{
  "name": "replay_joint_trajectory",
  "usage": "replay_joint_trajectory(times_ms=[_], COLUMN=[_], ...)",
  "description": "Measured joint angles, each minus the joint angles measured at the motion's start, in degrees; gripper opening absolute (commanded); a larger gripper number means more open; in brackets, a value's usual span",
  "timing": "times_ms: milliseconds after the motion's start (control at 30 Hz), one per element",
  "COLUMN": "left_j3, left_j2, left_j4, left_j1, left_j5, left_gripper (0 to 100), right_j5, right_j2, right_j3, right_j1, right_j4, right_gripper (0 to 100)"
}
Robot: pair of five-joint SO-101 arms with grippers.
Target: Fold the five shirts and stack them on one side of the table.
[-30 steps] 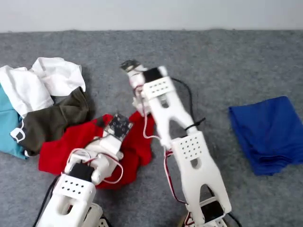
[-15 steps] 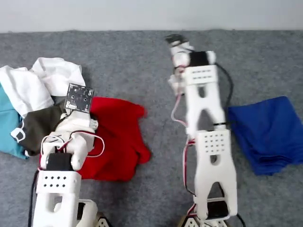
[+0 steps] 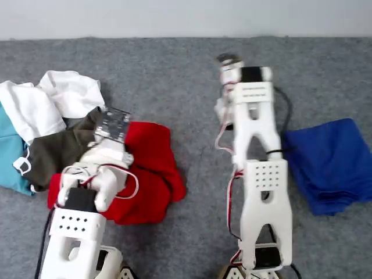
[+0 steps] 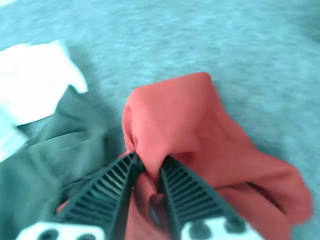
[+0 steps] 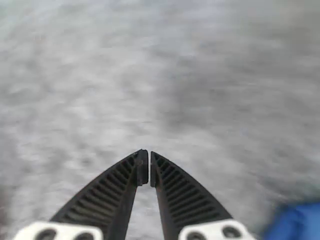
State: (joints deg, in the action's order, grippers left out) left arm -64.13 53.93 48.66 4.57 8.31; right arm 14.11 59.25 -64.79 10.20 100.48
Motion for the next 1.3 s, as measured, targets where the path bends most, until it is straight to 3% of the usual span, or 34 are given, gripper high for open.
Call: replay_joint_trajectory(times_ms=[167, 333, 467, 700, 800, 1000, 1300], left_j3=[2.7, 13.3, 22.7, 21.9, 17.8, 13.6, 12.4], left_j2=[0.0, 0.0, 0.1, 0.1, 0.1, 0.1, 0.1], left_j4=[7.3, 12.6, 16.6, 21.6, 23.3, 29.9, 30.6], left_j1=[4.9, 3.0, -2.2, -9.1, -10.9, -11.5, -7.6], left_j5=[-4.7, -20.2, -25.5, -25.6, -22.0, -15.6, -14.2], left_gripper=[33, 35, 36, 36, 36, 36, 36], right_j5=[0.0, 0.0, 0.0, 0.0, 0.0, 0.0, 0.0], right_j2=[0.0, 0.0, 0.0, 0.0, -1.1, -3.9, -3.9], right_j3=[1.7, 1.8, 1.8, 1.8, 1.8, 1.8, 1.8], right_j1=[3.2, 3.0, 3.2, 3.4, 5.3, 7.1, 7.1], right_j4=[0.0, 0.0, 0.0, 0.0, 0.0, 0.0, 0.0], right_gripper=[1.6, 1.6, 1.6, 1.4, 1.4, 1.4, 1.4])
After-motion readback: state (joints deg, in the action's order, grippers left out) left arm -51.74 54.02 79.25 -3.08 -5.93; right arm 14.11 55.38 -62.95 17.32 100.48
